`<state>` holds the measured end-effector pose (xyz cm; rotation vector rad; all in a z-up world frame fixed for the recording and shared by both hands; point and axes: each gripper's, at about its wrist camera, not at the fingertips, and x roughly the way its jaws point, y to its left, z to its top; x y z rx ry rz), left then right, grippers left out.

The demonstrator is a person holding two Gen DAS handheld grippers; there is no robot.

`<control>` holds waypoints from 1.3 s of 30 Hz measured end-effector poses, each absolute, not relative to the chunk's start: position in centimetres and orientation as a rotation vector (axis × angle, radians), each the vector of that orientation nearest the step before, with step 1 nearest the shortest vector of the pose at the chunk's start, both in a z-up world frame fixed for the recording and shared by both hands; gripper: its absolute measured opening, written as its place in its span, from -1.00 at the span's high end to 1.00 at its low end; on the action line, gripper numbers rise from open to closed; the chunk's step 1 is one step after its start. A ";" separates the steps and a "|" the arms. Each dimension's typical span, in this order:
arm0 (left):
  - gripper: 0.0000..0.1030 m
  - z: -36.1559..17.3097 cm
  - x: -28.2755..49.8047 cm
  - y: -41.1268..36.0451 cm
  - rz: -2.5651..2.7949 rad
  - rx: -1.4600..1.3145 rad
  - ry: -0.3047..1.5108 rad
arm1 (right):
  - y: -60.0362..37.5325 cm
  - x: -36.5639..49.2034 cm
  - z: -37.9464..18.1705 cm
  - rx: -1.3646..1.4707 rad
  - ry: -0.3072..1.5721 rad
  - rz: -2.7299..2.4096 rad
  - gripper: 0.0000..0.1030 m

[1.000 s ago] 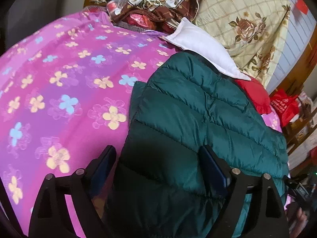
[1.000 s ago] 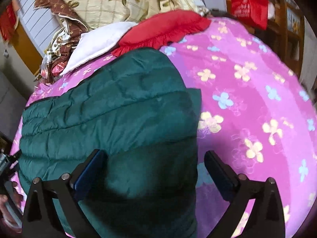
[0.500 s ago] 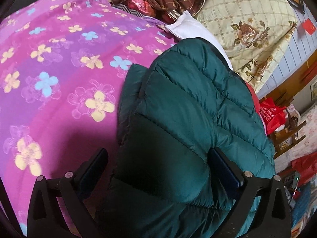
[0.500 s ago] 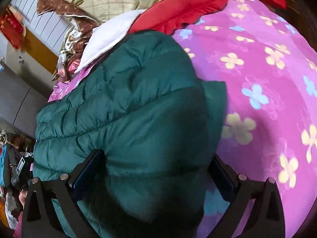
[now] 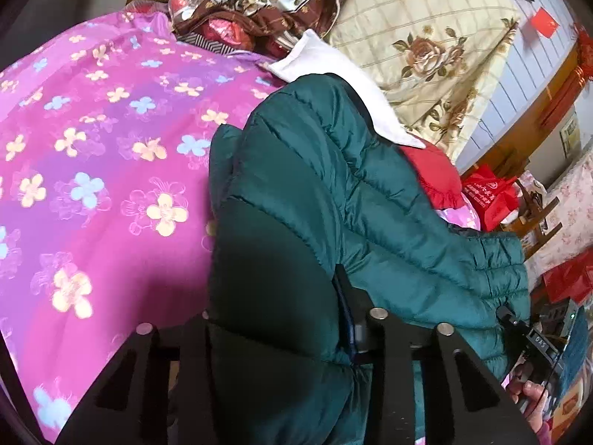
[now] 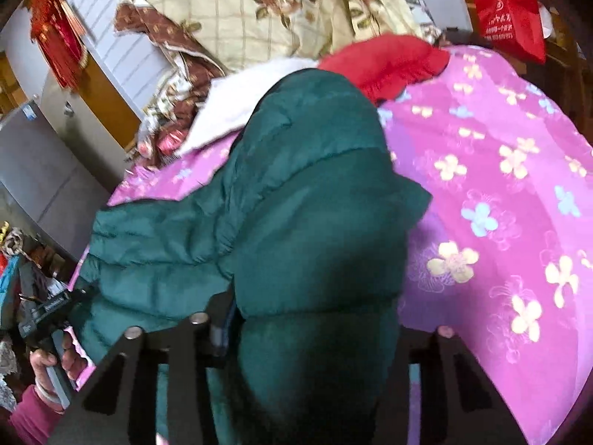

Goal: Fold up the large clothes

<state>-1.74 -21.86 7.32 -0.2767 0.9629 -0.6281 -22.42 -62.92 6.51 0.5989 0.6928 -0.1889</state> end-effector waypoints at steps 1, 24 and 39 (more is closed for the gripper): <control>0.74 7.7 -2.2 -21.7 -0.632 -0.268 0.956 | -62.5 -22.9 7.4 0.591 0.682 -0.184 0.23; 0.30 7.2 -15.4 -16.9 -0.577 -0.094 1.002 | -56.4 -35.1 5.9 0.425 0.886 -0.310 -0.54; 0.21 12.7 -19.8 -14.8 -0.434 0.033 0.840 | -54.0 -40.8 12.1 0.360 0.778 -0.413 -0.64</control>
